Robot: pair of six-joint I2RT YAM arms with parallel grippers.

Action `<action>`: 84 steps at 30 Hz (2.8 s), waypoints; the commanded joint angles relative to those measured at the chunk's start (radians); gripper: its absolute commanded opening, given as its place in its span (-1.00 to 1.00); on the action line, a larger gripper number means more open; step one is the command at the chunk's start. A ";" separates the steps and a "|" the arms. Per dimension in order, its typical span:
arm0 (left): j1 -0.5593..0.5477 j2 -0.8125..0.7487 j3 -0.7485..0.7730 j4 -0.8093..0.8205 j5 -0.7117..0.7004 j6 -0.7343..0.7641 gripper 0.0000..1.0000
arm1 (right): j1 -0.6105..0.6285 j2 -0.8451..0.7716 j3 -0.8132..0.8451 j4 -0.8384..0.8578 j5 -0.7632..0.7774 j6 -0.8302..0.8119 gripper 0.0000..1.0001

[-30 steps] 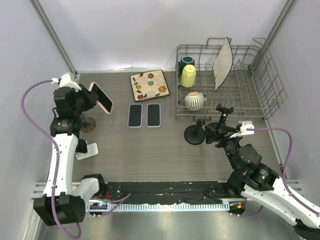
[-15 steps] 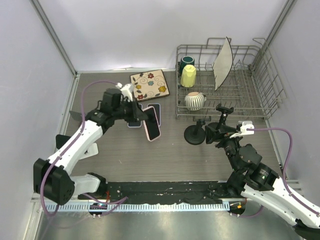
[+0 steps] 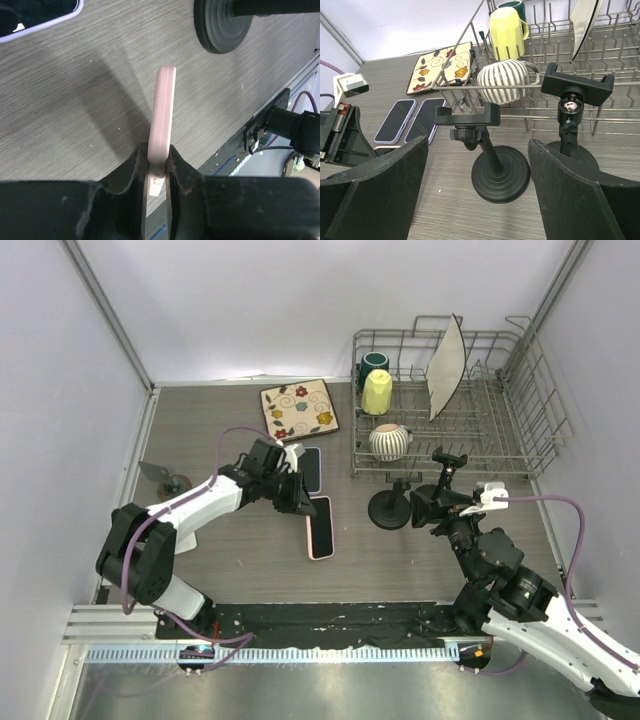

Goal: Remove the phone from the phone stand

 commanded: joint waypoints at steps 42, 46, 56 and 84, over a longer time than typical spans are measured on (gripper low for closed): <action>-0.014 0.078 -0.033 0.045 -0.159 -0.035 0.37 | -0.001 0.000 -0.002 0.033 0.002 0.004 0.72; -0.016 0.050 -0.022 0.019 -0.197 -0.036 0.44 | -0.001 0.000 0.000 0.032 0.000 0.004 0.72; -0.013 -0.178 0.093 -0.228 -0.667 -0.028 1.00 | -0.001 0.000 0.001 0.033 -0.004 0.002 0.72; 0.423 -0.737 0.035 -0.576 -1.596 -0.191 0.83 | -0.001 -0.009 0.006 0.033 -0.038 0.002 0.72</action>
